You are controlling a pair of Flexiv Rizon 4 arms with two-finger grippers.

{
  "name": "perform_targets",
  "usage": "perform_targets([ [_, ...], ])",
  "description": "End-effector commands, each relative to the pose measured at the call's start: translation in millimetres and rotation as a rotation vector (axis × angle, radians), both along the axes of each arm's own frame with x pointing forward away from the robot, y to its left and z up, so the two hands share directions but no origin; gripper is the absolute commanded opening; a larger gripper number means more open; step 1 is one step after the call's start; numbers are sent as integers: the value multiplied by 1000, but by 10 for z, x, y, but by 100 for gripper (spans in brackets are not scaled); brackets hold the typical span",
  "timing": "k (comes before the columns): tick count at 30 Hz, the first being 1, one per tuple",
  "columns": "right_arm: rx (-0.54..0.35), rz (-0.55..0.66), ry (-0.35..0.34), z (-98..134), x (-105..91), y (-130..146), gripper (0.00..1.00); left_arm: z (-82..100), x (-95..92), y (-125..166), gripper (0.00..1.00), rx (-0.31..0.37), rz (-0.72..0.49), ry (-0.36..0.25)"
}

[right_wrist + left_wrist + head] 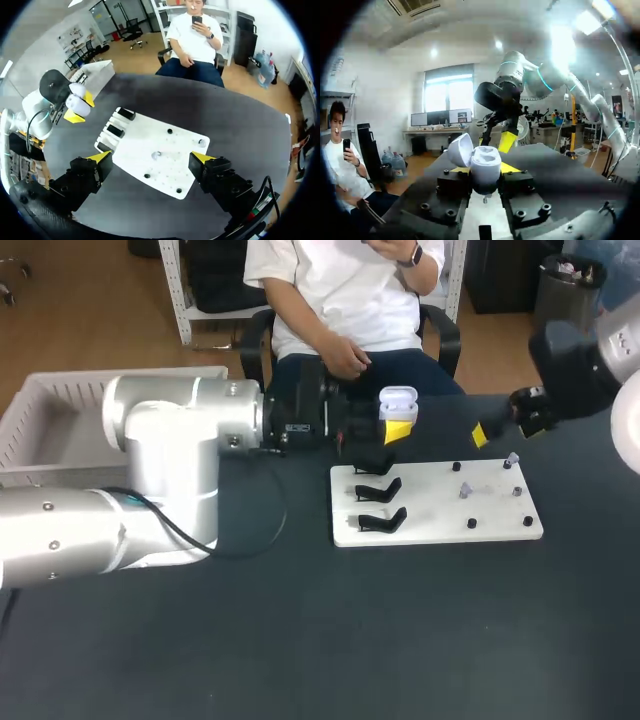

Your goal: Pick up each earbud case from the left stands, insert the matching earbuds, close the lid, and place the case in the box.

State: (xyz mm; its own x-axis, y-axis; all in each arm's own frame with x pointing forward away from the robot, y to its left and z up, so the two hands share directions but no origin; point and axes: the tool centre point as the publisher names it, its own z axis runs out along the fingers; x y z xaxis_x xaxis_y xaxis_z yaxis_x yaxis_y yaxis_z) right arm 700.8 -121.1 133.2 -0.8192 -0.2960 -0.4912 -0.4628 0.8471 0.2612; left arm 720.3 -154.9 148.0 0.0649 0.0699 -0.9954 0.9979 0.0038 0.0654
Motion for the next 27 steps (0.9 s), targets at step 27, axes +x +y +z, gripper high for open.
perform_targets([
  [27, -239, -173, -3, -146, -177, -481, 100, -43, -179, 67, 0, -1, 66, 7],
])
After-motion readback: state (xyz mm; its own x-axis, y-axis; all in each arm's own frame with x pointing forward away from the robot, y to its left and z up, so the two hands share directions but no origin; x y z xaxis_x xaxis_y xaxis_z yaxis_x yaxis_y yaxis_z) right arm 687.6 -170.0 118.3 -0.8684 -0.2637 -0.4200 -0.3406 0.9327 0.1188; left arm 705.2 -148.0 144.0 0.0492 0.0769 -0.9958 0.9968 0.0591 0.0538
